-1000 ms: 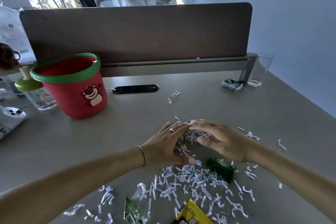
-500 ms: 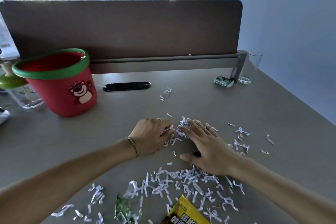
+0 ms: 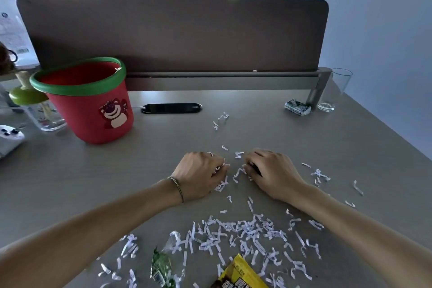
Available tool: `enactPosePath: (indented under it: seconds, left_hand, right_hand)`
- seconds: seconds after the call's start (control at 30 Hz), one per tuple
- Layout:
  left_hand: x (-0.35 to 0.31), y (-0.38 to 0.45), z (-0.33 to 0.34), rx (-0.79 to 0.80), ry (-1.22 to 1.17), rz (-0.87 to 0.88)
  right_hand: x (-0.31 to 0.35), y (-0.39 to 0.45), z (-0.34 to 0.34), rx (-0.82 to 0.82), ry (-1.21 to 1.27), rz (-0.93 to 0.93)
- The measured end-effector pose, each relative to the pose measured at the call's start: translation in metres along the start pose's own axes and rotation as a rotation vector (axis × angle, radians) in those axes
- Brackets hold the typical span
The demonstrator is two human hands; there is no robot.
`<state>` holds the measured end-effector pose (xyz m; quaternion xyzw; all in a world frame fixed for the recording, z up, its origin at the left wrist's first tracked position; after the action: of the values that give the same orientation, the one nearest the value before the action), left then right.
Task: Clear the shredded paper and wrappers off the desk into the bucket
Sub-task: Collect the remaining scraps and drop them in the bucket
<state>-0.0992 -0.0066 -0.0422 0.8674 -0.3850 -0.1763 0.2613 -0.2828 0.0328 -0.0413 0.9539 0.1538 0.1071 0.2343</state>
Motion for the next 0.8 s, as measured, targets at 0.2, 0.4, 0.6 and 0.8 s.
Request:
enactPosePath:
  seconds: [0.2, 0.4, 0.6, 0.8]
  left_hand:
    - [-0.001, 0.006, 0.002, 0.136, 0.031, -0.05]
    - [0.021, 0.018, -0.003, 0.284, 0.111, -0.225]
    - [0.051, 0.026, -0.046, 0.238, 0.118, -0.288]
    - [0.072, 0.048, -0.098, 0.141, 0.182, -0.295]
  right_hand:
    - [0.013, 0.004, 0.001, 0.098, -0.051, -0.034]
    - [0.014, 0.039, 0.005, 0.142, 0.01, 0.069]
    - [0.025, 0.099, -0.001, 0.06, 0.149, 0.122]
    - [0.04, 0.156, -0.026, -0.023, 0.199, 0.177]
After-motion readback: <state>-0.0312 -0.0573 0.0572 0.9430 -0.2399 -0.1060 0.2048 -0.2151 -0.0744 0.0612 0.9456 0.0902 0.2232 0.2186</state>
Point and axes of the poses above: each hand's wrist, its own y-axis towards the middle knuckle, its own z-axis out of the palm, x = y × z, the point moved 5 cm from there along y, towards the middle knuckle, and after that the axes turned 10 degrees about -x, right-handed, at the moved point
